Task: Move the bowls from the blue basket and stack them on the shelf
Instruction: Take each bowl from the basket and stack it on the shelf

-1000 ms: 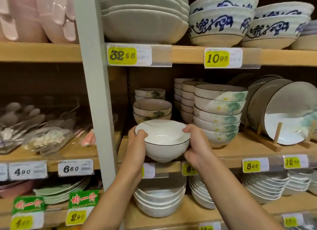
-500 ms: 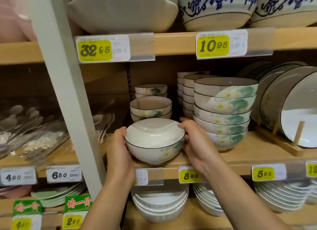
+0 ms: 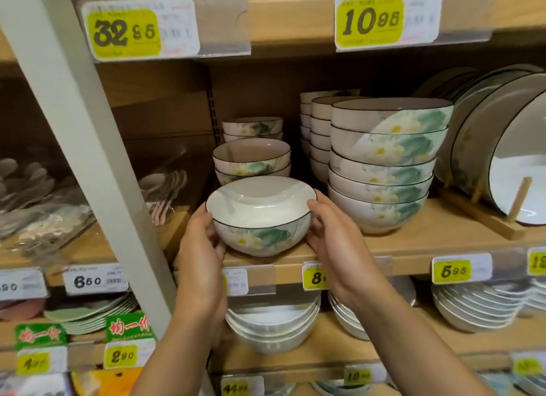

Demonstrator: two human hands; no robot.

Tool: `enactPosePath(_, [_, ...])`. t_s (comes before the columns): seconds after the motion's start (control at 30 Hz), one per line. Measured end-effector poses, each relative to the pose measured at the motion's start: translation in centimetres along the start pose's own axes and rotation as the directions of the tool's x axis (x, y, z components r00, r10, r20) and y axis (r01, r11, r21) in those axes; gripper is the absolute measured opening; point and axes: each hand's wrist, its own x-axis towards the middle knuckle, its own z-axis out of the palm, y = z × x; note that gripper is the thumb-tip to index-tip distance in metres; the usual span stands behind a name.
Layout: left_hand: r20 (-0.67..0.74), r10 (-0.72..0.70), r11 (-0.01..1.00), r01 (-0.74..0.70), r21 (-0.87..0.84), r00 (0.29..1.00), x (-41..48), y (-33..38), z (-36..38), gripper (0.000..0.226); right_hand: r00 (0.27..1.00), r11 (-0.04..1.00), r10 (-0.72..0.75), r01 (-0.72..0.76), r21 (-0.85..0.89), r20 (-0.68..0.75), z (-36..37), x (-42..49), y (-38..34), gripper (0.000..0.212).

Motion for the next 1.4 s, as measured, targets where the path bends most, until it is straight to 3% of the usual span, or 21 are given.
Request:
enactPosePath(0.17, [0.101,0.063,0.997,-0.066,0.030,0.993,-1.3,1.8,1.1,0.042,0.998,0.997,-0.057,0.058,-0.053,0.037,0.1,-0.8,-0.7,0.054])
enactPosePath(0.3, [0.048,0.234,0.971,-0.231,-0.068,0.971,-0.4,4.9,2.0,0.067,0.961,0.954,-0.270,0.276,-0.113,0.066,1.9,-0.8,-4.2,0.076])
enactPosePath(0.4, [-0.005,0.258,0.964,-0.257,-0.072,0.966,2.3,6.5,3.8,0.065,0.912,0.881,-0.410,0.399,-0.256,0.011,4.2,1.9,-6.8,0.084])
enactPosePath(0.53, [-0.077,0.124,0.984,-0.133,-0.122,0.989,8.0,6.6,6.8,0.062,0.901,0.878,-0.392,0.307,-0.366,-0.187,6.1,6.8,-7.4,0.058])
enactPosePath(0.63, [-0.121,0.032,0.990,-0.048,-0.132,0.992,12.6,6.4,7.9,0.058,0.880,0.843,-0.426,0.303,-0.445,-0.208,6.9,10.6,-6.5,0.044])
enactPosePath(0.7, [-0.100,0.041,0.994,-0.050,-0.097,0.994,14.0,5.7,8.0,0.056,0.858,0.808,-0.473,0.333,-0.485,-0.199,7.3,12.3,-6.2,0.046])
enactPosePath(0.83, [-0.059,0.115,0.992,-0.118,-0.045,0.992,14.4,4.5,7.5,0.058,0.878,0.841,-0.437,0.322,-0.435,-0.195,6.9,14.3,-4.6,0.050])
enactPosePath(1.0, [-0.098,0.086,0.996,-0.087,-0.005,0.991,14.1,4.4,7.5,0.084,0.898,0.873,-0.391,0.294,-0.390,-0.200,6.4,15.2,-2.0,0.051])
enactPosePath(1.17, [-0.115,0.066,0.997,-0.062,0.042,0.991,14.3,3.3,7.1,0.087,0.906,0.876,-0.382,0.292,-0.384,-0.181,6.1,15.7,-0.7,0.050])
enactPosePath(1.4, [-0.150,0.045,0.999,-0.041,0.034,0.988,14.7,1.5,7.2,0.064,0.913,0.857,-0.363,0.250,-0.450,-0.185,5.5,16.1,-0.3,0.050])
